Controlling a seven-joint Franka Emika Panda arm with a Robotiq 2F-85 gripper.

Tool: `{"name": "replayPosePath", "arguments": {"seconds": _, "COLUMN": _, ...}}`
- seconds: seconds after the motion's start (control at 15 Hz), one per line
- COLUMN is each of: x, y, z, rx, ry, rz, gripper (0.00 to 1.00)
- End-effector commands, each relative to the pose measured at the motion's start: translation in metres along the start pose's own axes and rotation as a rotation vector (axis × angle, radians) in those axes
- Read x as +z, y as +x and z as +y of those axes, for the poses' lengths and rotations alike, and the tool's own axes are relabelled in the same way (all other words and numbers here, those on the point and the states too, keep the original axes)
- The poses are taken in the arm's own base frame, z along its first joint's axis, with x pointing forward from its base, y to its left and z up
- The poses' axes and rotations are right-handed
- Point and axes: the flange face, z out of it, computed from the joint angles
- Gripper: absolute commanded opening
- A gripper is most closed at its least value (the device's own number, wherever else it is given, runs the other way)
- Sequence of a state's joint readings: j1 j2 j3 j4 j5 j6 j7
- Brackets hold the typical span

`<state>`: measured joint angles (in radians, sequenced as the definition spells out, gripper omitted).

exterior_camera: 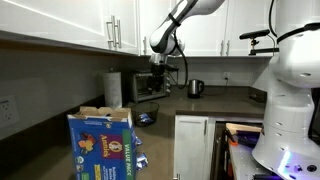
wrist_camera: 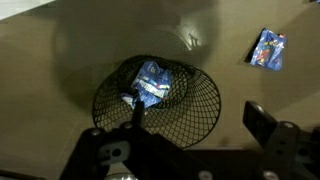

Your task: Get the objects in the black basket and put them on the counter

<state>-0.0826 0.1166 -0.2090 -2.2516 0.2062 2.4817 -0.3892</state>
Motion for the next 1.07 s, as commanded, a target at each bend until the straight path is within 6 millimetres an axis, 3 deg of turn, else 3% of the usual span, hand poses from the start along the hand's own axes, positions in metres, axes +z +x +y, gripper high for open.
{"name": "replayPosePath", "arguments": {"seconds": 0.0, "x": 0.036, "y": 0.018, "z": 0.001, "rx": -0.097, "ry": -0.004, "rz": -0.003, "gripper": 1.0}}
{"name": "replayPosePath", "arguments": {"seconds": 0.33, "x": 0.086, "y": 0.035, "z": 0.006, "rx": -0.156, "ry": -0.018, "rz": -0.032, "gripper": 1.0}}
{"name": "replayPosePath", "arguments": {"seconds": 1.0, "x": 0.156, "y": 0.062, "z": 0.037, "rx": -0.184, "ry": -0.007, "rz": -0.072, "gripper": 1.0}}
